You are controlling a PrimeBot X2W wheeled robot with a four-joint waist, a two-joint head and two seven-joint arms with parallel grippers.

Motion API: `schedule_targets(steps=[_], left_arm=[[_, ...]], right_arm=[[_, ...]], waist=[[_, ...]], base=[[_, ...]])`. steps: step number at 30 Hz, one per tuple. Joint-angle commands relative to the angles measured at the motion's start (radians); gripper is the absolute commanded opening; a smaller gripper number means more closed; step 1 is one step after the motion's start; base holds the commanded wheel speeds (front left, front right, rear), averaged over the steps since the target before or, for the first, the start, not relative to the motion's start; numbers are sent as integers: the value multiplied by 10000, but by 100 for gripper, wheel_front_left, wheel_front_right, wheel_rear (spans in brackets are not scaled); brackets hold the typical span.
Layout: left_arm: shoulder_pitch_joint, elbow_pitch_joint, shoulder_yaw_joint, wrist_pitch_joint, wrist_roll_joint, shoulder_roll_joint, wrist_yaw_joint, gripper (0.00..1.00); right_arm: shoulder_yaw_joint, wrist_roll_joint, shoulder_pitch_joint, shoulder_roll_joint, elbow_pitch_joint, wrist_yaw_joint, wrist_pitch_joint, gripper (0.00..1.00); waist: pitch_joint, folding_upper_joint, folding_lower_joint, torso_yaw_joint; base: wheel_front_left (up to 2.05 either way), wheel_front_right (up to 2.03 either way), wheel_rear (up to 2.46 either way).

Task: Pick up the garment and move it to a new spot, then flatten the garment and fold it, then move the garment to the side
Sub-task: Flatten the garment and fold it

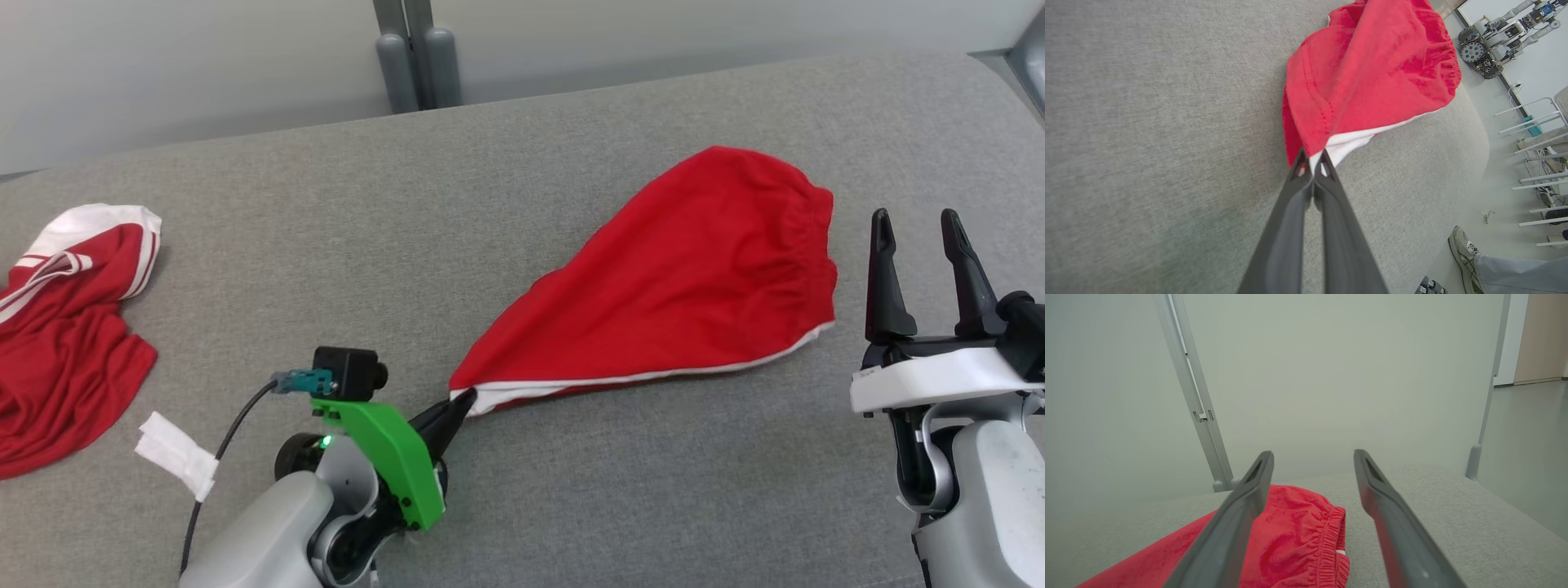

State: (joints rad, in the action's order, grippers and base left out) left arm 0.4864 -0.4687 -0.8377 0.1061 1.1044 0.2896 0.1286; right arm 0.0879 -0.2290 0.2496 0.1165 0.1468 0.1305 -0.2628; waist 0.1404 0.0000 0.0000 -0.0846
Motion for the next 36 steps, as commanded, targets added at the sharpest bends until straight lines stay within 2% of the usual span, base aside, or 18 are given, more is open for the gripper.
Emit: schedule_targets(steps=[1, 10, 16, 17, 18, 19, 24, 27, 31, 34, 36], left_arm=[[-261, 49, 76, 47, 70, 237, -53, 0], [-1250, 728, 90, -85, 65, 1128, -368, 0], [-1778, 1200, 109, -341, -138, 1530, -792, 0], [-1817, 1263, 149, -442, -195, 1576, -861, 17], [-1844, 1309, 148, -570, -299, 1632, -903, 88], [-1877, 1357, 137, -670, -364, 1655, -936, 100], [-2180, 1893, 159, -1196, -567, 1863, -917, 100], [-2460, 2468, 254, -1384, -709, 2246, -1145, 100], [-2811, 3379, 814, -2167, -1071, 2913, -2012, 100], [-3163, 4057, 1655, -3271, -1385, 3160, -2856, 100], [-3360, 4524, 2307, -3600, -1682, 3119, -3341, 100]], right_arm=[[-23, 44, -111, 31, 8, 4, -30, 100], [-11, -90, -171, 118, 63, 3, -30, 100], [2, -111, -156, 140, 90, 4, -30, 100], [-5, -121, -155, 141, 117, 3, -31, 100], [-25, -131, -164, 142, 160, 3, -30, 100], [-41, -128, -170, 138, 183, 3, -31, 100], [-105, -152, -239, 114, 300, 3, -30, 100], [-117, -161, -313, 125, 319, 4, -30, 100], [-257, -295, -544, 177, 465, 4, -30, 100], [-681, -575, -839, 358, 708, 3, -31, 100], [-815, -754, -953, 481, 982, 3, -31, 100]], waist=[[-280, 0, 0, 324], [-227, 0, 0, 470], [-184, 0, 0, 509], [-191, 0, 0, 519], [-210, 0, 0, 526], [-230, 0, 0, 530], [-425, 0, 0, 538], [-510, 0, 0, 549], [-595, 0, 0, 596], [-638, 0, 0, 622], [-647, 0, 0, 645]], base=[[0, 0, 0], [0, 0, 0], [0, 0, 0], [0, 0, 0], [0, 0, 0], [0, 0, 0], [0, 0, 0], [0, 0, 0], [0, 0, 0], [0, 0, 0], [0, 0, 0]])
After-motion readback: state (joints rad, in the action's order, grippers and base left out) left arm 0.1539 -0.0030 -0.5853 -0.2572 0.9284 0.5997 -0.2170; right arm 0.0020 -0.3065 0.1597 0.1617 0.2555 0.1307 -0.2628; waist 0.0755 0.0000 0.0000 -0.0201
